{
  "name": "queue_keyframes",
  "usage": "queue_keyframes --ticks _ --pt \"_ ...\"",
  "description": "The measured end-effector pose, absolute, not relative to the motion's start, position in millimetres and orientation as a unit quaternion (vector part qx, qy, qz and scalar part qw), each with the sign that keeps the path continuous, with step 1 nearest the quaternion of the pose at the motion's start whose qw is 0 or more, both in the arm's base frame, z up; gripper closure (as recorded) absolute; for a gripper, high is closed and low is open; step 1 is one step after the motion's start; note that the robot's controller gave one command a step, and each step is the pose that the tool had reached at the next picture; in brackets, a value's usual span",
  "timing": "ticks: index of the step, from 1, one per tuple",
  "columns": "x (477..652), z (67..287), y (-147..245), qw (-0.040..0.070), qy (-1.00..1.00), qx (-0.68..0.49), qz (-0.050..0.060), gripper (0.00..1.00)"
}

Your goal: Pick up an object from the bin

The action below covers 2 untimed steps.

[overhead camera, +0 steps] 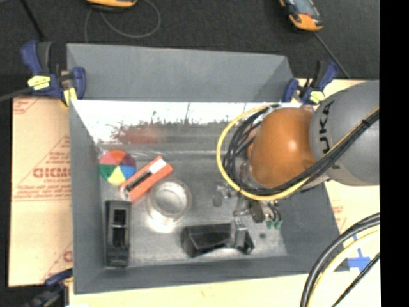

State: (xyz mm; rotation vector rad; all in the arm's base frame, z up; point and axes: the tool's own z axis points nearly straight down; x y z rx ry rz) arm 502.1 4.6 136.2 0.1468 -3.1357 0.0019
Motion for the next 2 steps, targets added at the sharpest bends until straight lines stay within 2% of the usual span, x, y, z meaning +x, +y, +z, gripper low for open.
queue_keyframes --ticks 1,2 --pt "474.1 141.1 9.6 0.001 -0.994 0.105 0.000 0.00" --pt "479.5 71.8 17.9 -0.006 -0.997 0.071 -0.001 0.00"
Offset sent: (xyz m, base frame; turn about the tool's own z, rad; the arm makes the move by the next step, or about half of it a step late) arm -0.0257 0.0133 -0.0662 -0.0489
